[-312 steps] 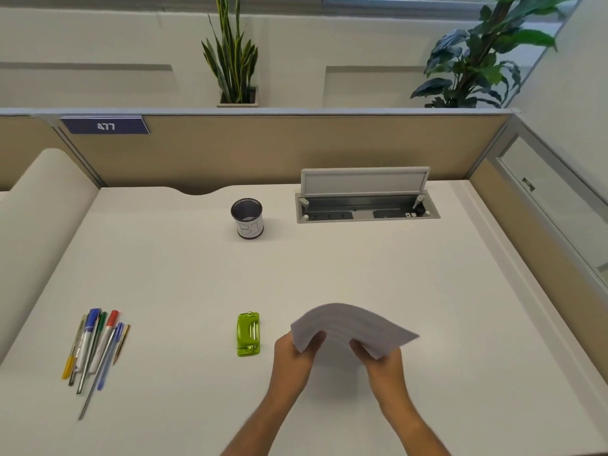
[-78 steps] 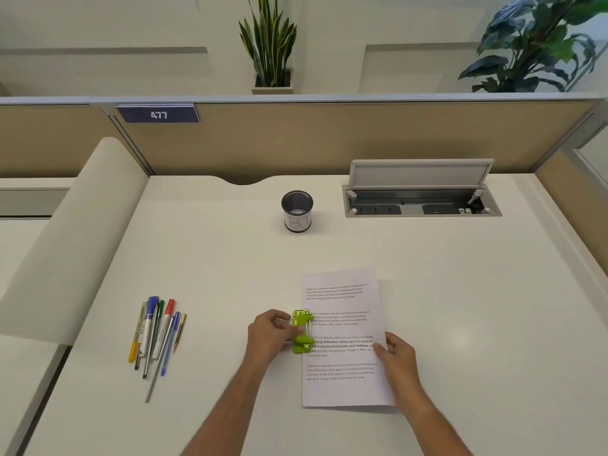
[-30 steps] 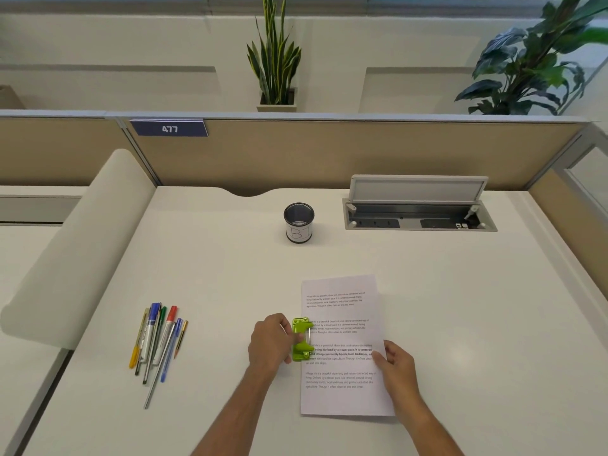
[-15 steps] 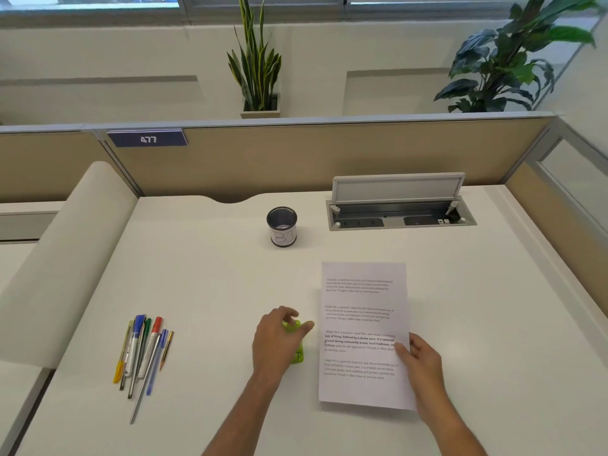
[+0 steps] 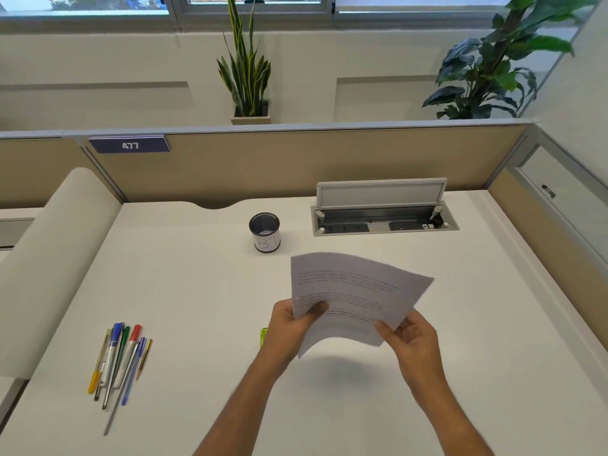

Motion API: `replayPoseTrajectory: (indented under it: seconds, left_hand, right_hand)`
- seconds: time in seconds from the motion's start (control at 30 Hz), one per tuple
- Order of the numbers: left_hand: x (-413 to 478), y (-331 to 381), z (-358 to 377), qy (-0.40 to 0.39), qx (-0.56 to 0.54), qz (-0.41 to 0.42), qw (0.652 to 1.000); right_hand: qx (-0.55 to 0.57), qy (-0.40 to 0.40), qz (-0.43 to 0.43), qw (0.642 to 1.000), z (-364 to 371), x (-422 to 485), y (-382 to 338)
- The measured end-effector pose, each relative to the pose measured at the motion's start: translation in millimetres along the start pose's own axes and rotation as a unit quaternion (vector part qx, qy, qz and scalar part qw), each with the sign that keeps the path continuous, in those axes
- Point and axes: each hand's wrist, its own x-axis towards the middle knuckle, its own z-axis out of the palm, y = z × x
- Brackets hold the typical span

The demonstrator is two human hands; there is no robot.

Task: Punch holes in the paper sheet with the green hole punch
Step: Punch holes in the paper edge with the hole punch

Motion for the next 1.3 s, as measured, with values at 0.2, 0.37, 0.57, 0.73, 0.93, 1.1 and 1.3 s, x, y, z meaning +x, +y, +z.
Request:
replayPoseTrajectory:
  seconds: [0.2, 0.37, 0.57, 0.73, 0.93, 1.1, 1.3]
  left_hand:
    - [-16.2, -23.0, 19.8, 0.031, 0.06, -0.007, 0.998]
    - [-24.5, -54.2, 25.5, 0.045, 0.083, -0.017, 0.995]
    - [-31.6, -58.9, 31.9, 0.057, 0.103, -0.041, 0.992]
    - [-30.1, -52.5, 25.2, 0.062, 0.175, 0.01, 0.983]
    - [-22.8, -14.3, 7.2, -0.041, 0.446, 0.191, 0.873]
    - [-27.7, 10.2, 28.3, -0.098, 0.562, 0.226, 0.79]
    - [-19.3, 21.2, 1.3, -0.131, 0.382, 0.079, 0.911]
  right_hand:
    - [-0.025, 0.032, 0.005, 0.999, 0.1, 0.9, 22.6]
    - [-0.034, 0.015, 0.046, 0.998, -5.2, -4.0, 45.6]
    - [-0.031, 0.01, 0.044, 0.999, -10.8, -10.4, 49.3]
    - [-0.05, 0.035, 0.007, 0.998, -32.1, -4.4, 38.4]
    - [-0.303, 0.052, -0.235, 0.922, -81.0, -11.1, -40.3]
    - [-0.384, -0.08, -0.289, 0.873, -97.5, 6.0, -28.2]
    - [-0.167, -0.06, -0.07, 0.982, -114.2, 12.4, -16.0]
